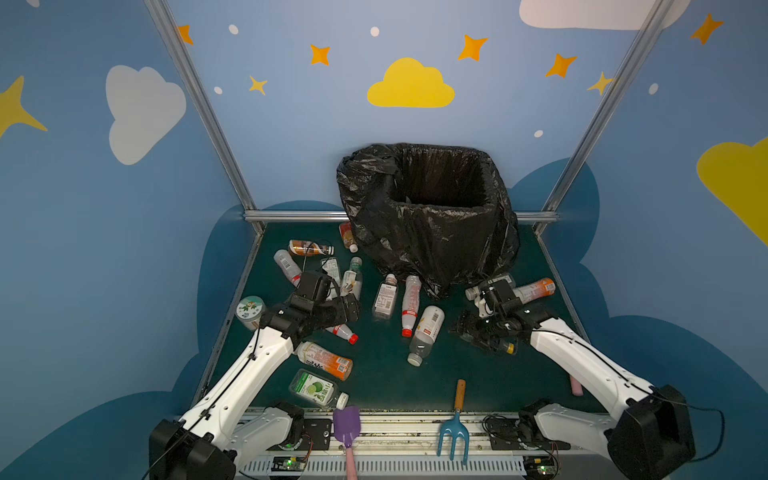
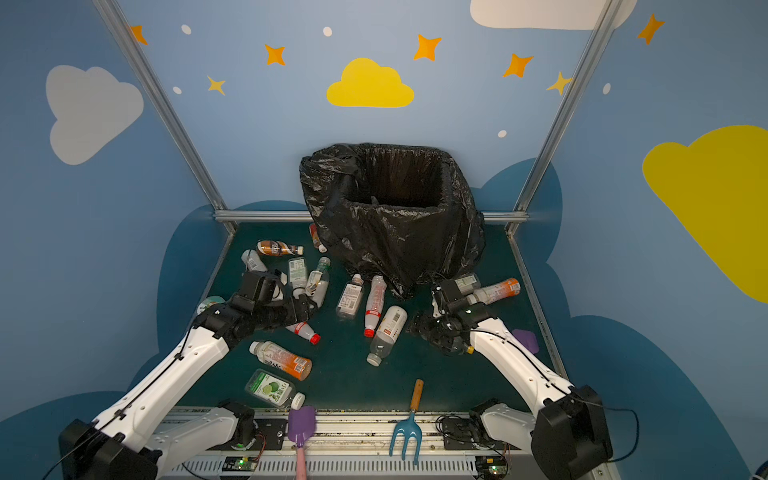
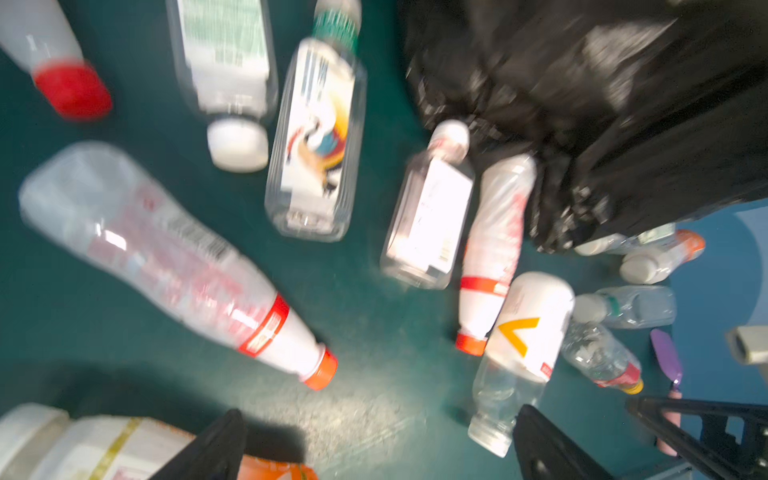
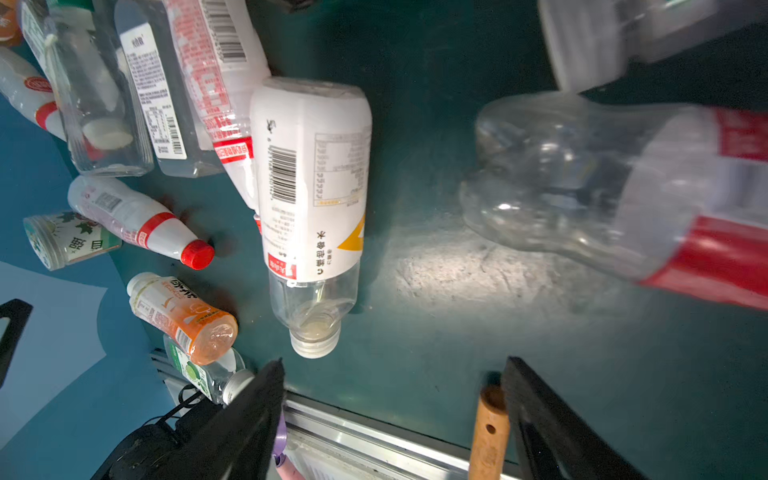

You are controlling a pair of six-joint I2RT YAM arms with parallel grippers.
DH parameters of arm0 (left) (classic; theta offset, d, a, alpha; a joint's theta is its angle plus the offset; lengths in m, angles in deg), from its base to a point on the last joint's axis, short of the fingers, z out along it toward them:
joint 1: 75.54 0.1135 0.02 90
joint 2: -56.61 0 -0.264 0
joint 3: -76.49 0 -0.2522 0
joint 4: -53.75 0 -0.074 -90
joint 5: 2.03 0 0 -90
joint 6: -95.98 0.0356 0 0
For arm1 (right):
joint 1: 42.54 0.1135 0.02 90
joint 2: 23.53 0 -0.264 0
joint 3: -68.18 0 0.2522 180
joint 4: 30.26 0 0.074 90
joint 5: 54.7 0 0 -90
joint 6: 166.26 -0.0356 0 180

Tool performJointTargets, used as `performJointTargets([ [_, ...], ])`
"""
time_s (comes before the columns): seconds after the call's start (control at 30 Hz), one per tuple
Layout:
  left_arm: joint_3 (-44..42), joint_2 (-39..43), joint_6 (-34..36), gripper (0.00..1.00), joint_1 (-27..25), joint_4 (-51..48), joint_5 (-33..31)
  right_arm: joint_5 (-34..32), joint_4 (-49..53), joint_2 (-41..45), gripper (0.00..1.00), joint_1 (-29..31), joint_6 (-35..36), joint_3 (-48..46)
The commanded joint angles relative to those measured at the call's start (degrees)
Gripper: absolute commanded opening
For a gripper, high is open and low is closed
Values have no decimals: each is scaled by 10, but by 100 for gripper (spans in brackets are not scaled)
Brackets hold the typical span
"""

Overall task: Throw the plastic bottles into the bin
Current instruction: 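Lower both grippers to the pile and grasp the white chevron bottle with the right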

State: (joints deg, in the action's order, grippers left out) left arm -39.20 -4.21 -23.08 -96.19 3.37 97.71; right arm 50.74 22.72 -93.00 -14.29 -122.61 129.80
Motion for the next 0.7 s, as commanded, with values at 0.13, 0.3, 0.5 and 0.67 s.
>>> performJointTargets([
  [0.13, -63, 62, -87, 100, 0, 51, 5, -9, -123, -81, 82, 38, -60, 18],
  [0.3, -110, 116, -114, 100, -1, 76, -26, -4, -152, -150, 84, 52, -58, 55],
  [0.5, -81, 122, -54, 100, -1, 16, -57, -13, -143, -224, 86, 65, -58, 103],
  [0.67, -78, 127, -54, 100, -1, 13, -58, -20, -140, -260, 86, 69, -65, 121],
])
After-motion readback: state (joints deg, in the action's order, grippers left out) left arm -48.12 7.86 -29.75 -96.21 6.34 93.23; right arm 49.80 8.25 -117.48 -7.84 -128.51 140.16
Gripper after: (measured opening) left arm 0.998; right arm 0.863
